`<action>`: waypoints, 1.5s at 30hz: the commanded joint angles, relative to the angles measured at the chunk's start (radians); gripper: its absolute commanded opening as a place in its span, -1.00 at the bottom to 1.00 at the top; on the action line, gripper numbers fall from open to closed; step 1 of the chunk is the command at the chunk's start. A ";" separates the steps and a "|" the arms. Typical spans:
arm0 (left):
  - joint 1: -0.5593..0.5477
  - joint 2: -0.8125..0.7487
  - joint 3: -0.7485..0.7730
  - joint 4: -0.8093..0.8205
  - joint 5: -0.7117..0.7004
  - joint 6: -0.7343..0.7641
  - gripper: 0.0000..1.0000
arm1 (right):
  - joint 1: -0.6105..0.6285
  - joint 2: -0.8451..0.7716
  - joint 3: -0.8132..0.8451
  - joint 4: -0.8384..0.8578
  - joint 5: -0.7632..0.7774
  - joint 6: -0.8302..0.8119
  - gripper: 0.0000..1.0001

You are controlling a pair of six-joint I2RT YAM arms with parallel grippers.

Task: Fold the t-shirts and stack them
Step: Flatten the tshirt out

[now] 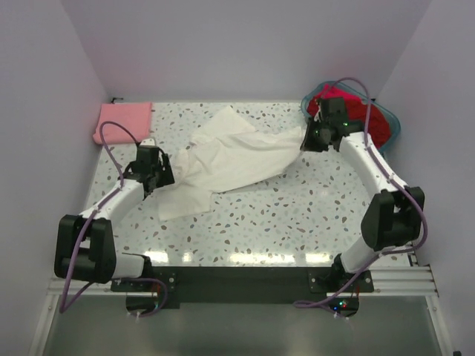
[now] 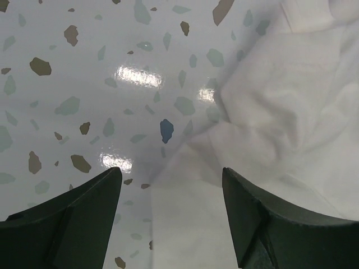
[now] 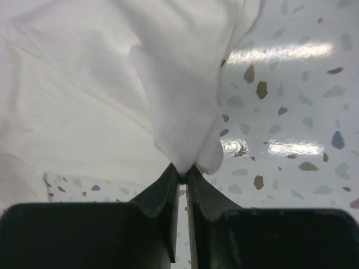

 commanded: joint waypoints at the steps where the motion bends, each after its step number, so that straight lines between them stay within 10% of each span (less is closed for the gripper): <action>1: -0.002 0.005 0.024 0.009 -0.053 0.026 0.54 | -0.001 -0.069 0.170 -0.347 0.134 -0.135 -0.63; 8: -0.004 0.017 0.027 0.011 -0.016 0.021 0.53 | 0.036 -0.077 0.122 -0.218 0.099 -0.098 0.14; 27: -0.215 0.089 0.052 -0.058 0.197 -0.065 -0.05 | 0.091 0.170 0.010 0.059 -0.062 -0.127 0.08; 45: -0.025 0.152 0.073 -0.167 0.007 -0.060 -0.10 | 0.031 0.109 -0.102 0.061 0.157 -0.089 0.14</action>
